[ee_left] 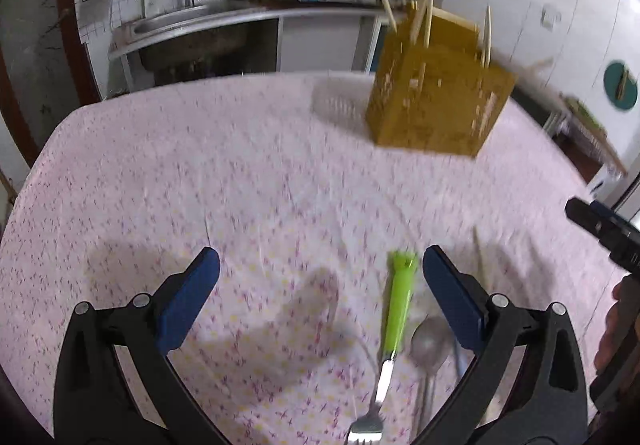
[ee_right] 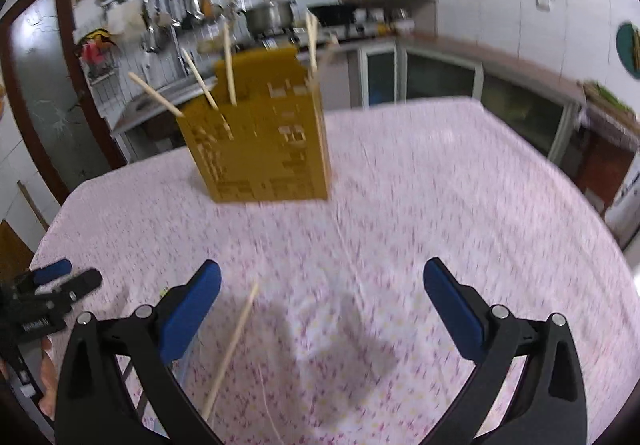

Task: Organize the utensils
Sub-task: 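Move the left tool to the green frog fork while the right tool approaches a chopstick, then close the left tool on the frog fork handle while the right tool grasps a chopstick, then lift the frog fork over the caddy while the right tool carries its chopstick there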

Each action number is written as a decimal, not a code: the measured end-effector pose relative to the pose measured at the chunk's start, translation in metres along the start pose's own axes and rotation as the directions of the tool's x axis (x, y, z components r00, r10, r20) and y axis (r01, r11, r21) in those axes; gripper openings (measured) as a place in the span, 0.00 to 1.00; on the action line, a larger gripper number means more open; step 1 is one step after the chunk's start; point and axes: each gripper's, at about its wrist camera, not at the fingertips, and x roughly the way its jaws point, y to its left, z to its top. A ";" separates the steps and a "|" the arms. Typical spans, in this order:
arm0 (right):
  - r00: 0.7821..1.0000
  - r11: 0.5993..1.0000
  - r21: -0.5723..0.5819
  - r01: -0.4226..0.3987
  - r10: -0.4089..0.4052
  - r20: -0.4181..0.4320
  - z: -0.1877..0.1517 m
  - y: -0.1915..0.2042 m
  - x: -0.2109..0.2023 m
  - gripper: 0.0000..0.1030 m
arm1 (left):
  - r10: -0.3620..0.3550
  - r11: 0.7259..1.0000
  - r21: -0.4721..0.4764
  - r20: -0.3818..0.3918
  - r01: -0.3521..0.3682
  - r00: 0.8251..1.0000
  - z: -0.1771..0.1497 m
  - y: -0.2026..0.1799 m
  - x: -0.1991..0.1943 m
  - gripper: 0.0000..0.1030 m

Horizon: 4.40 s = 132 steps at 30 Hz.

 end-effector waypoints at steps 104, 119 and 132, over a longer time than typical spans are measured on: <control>0.857 0.994 -0.093 -0.051 -0.004 -0.516 -0.009 0.080 0.091 0.10 | -0.028 0.989 0.136 -0.214 0.058 0.976 -0.013 -0.040 0.053 0.14; 0.953 0.988 -0.047 -0.147 0.129 -0.275 0.017 0.038 0.029 0.06 | -0.098 0.994 0.043 -0.048 0.100 0.994 0.009 -0.029 0.003 0.14; 0.972 0.980 -0.108 -0.170 0.185 0.147 0.056 0.014 -0.041 0.06 | -0.166 0.986 0.038 0.181 0.162 0.969 0.044 -0.050 -0.041 0.14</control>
